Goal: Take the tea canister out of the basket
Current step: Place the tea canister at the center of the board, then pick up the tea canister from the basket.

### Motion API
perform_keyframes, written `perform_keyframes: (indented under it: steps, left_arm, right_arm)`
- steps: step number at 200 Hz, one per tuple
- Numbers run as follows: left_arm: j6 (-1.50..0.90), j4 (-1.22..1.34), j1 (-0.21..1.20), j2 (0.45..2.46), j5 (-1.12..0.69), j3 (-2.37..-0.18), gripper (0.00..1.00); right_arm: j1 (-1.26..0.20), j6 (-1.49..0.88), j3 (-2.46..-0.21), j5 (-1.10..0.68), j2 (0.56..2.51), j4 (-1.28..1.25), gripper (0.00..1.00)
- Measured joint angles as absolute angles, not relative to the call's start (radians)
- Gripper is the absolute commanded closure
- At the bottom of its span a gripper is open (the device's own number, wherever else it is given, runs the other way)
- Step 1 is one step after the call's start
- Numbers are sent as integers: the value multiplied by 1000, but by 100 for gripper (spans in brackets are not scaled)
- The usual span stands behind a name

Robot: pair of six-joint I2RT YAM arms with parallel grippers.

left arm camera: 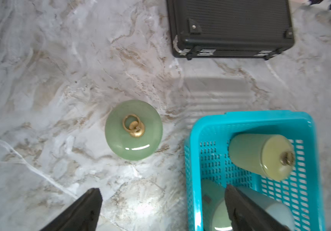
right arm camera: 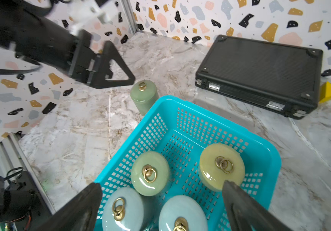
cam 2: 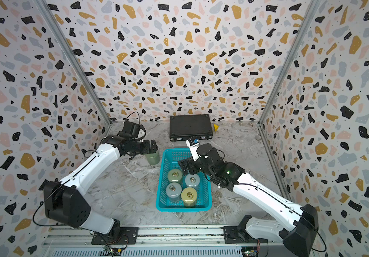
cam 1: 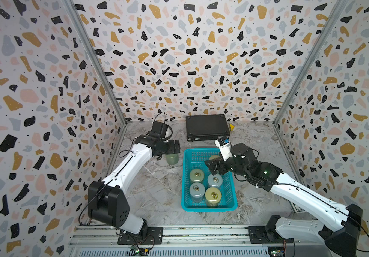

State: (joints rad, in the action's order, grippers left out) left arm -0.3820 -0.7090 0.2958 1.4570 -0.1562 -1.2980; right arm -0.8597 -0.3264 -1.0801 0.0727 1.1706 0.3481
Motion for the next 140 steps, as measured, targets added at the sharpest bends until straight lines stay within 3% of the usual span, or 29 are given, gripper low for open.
perform_keyframes:
  steps: [55, 140]
  left_arm:
    - [-459, -651, 345, 1198, -333, -1105, 0]
    - [-514, -605, 542, 978, -334, -948, 0]
  right_arm:
    - [-860, -382, -1122, 192, 1245, 466, 1]
    - [-860, -429, -1169, 287, 1394, 533, 1]
